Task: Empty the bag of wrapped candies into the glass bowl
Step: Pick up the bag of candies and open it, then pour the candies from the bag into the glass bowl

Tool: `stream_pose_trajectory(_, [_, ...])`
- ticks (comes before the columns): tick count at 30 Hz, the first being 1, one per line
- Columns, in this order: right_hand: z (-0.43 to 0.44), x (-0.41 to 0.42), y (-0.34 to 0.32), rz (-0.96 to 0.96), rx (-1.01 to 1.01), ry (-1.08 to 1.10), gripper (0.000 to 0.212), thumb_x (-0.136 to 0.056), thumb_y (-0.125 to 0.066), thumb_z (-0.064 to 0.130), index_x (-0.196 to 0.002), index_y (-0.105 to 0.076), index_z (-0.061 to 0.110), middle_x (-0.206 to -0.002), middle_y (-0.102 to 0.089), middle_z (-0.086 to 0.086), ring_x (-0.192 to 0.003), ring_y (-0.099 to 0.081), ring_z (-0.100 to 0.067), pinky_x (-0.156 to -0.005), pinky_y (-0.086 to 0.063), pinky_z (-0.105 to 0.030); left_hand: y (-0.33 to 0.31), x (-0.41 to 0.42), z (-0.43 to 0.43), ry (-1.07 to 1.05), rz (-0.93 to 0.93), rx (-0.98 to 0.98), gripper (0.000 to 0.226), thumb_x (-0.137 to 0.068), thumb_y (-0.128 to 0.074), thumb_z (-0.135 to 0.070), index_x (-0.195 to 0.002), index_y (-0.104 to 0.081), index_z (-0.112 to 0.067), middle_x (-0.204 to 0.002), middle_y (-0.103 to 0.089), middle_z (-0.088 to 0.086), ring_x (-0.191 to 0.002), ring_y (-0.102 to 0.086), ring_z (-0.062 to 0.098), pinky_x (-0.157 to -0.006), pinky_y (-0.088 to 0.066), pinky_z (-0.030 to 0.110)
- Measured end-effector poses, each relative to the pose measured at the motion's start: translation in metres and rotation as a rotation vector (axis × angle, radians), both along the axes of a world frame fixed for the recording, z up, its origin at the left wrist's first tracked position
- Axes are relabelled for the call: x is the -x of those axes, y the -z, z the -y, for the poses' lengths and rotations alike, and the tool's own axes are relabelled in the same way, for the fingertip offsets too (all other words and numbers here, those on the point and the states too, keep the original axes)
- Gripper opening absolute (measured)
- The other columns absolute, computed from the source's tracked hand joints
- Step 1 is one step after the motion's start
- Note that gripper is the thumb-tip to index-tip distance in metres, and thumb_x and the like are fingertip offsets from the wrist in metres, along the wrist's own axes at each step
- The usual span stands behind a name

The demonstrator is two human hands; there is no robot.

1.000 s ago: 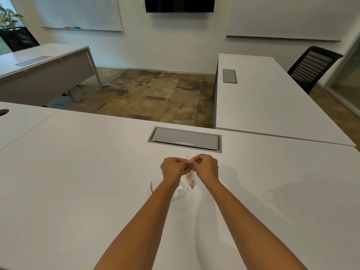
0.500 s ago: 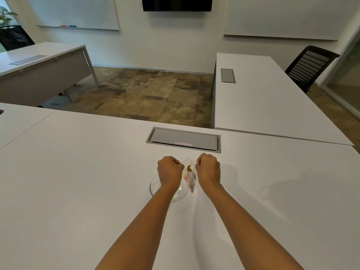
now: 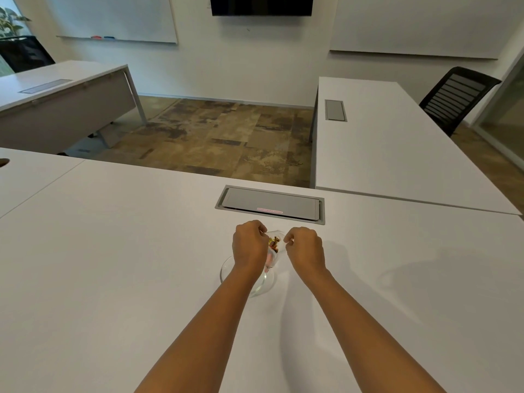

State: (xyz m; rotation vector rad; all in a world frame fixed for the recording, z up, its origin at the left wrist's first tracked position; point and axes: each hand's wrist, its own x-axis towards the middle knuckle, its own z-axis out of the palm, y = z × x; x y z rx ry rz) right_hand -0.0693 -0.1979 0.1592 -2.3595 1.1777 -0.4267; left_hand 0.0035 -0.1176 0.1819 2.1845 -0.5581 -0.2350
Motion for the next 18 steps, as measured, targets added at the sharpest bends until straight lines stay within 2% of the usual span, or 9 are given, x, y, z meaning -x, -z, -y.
stream_pose_trajectory(3, [0.004, 0.005, 0.003, 0.241, -0.225, 0.040, 0.014, -0.085, -0.063, 0.004, -0.099, -0.065, 0.006, -0.106, -0.068, -0.011, -0.088, -0.064, -0.022, -0.074, -0.048, -0.022, -0.001, -0.002, 0.000, -0.005, 0.009, 0.024, 0.020, -0.088, -0.059, -0.007, -0.105, -0.070, -0.004, -0.109, -0.072, 0.015, -0.094, -0.068, 0.024, -0.082, -0.050, 0.024])
stream_pose_trajectory(7, [0.013, 0.012, 0.012, 0.403, -0.449, 0.028, 0.019, -0.093, -0.051, 0.008, -0.110, -0.057, 0.009, -0.117, -0.065, -0.010, -0.103, -0.062, -0.024, -0.082, -0.049, -0.024, -0.006, -0.006, -0.004, -0.001, 0.029, 0.064, 0.020, -0.090, -0.057, -0.007, -0.103, -0.071, -0.005, -0.106, -0.073, 0.014, -0.093, -0.067, 0.023, -0.080, -0.048, 0.023])
stream_pose_trajectory(10, [0.017, 0.014, 0.020, 0.372, -0.493, -0.041, 0.032, -0.094, -0.048, 0.007, -0.125, -0.050, 0.017, -0.130, -0.057, -0.009, -0.111, -0.056, -0.020, -0.081, -0.045, -0.018, -0.011, -0.009, -0.008, 0.029, 0.021, 0.110, 0.017, -0.089, -0.059, -0.010, -0.100, -0.072, -0.007, -0.104, -0.073, 0.012, -0.092, -0.068, 0.023, -0.088, -0.054, 0.031])
stream_pose_trajectory(13, [0.020, 0.012, 0.026, 0.314, -0.529, -0.137, 0.043, -0.092, -0.054, 0.010, -0.132, -0.045, 0.023, -0.141, -0.047, -0.006, -0.121, -0.051, -0.023, -0.088, -0.043, -0.023, -0.014, -0.015, -0.012, 0.058, -0.049, 0.181, 0.015, -0.087, -0.061, -0.008, -0.097, -0.073, -0.007, -0.099, -0.074, 0.014, -0.086, -0.069, 0.025, -0.087, -0.058, 0.041])
stream_pose_trajectory(15, [0.023, 0.011, 0.029, 0.306, -0.537, -0.160, 0.037, -0.090, -0.058, 0.012, -0.126, -0.052, 0.018, -0.139, -0.048, -0.007, -0.122, -0.051, -0.023, -0.089, -0.042, -0.026, -0.014, -0.020, -0.016, 0.062, -0.114, 0.228, 0.013, -0.086, -0.062, -0.006, -0.094, -0.073, -0.006, -0.095, -0.074, 0.015, -0.081, -0.070, 0.025, -0.083, -0.059, 0.042])
stream_pose_trajectory(18, [0.027, 0.014, 0.037, 0.314, -0.513, -0.167, 0.019, -0.089, -0.060, 0.012, -0.108, -0.062, 0.008, -0.123, -0.061, -0.010, -0.114, -0.056, -0.021, -0.084, -0.043, -0.020, -0.010, -0.028, -0.023, 0.074, -0.166, 0.242, 0.011, -0.086, -0.063, -0.005, -0.092, -0.072, -0.006, -0.094, -0.073, 0.015, -0.079, -0.071, 0.025, -0.077, -0.060, 0.038])
